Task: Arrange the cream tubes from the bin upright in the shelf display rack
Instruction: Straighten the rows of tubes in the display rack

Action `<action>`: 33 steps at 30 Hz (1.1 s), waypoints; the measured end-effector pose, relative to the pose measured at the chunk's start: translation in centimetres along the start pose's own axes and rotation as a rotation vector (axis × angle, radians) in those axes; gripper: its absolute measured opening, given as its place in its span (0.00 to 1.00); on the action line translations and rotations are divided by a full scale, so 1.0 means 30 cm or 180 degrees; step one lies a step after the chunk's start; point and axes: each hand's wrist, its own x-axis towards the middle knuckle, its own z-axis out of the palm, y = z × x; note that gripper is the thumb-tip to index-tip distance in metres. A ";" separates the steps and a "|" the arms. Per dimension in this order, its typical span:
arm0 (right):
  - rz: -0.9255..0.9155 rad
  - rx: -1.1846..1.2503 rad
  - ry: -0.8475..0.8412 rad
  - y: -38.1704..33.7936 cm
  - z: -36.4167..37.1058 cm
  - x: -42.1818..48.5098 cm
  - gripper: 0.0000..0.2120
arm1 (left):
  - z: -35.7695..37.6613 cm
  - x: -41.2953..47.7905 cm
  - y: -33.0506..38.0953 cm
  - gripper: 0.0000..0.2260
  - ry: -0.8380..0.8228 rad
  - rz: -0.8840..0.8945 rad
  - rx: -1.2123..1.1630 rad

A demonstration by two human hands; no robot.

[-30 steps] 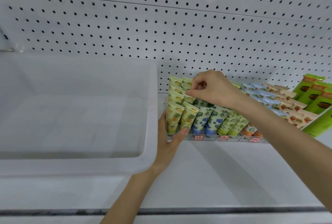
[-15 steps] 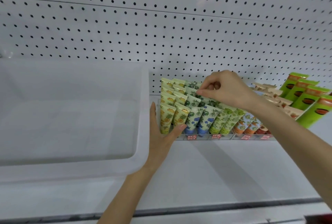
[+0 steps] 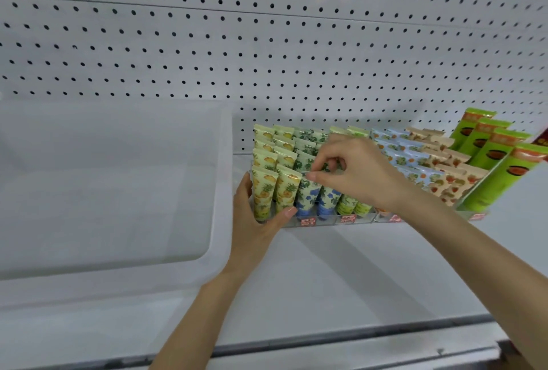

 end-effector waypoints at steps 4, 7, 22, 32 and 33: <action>0.0062 -0.0071 0.0133 -0.002 0.014 -0.003 0.08 | 0.000 -0.003 0.008 0.26 -0.0012 -0.0015 0.0025; 0.0058 -0.0181 0.0199 -0.007 0.023 -0.002 0.09 | 0.000 -0.003 0.011 0.26 -0.0006 -0.0048 0.0033; 0.0124 -0.0195 0.0285 0.030 -0.111 -0.062 0.04 | 0.000 -0.001 -0.010 0.28 -0.0060 -0.0091 0.0192; 0.0305 -0.0430 0.0173 0.078 -0.063 -0.077 0.06 | -0.006 0.004 -0.038 0.34 -0.0030 -0.0178 0.0452; 0.0313 -0.0445 0.0163 0.080 -0.057 -0.074 0.06 | -0.007 0.004 -0.036 0.34 -0.0024 -0.0176 0.0452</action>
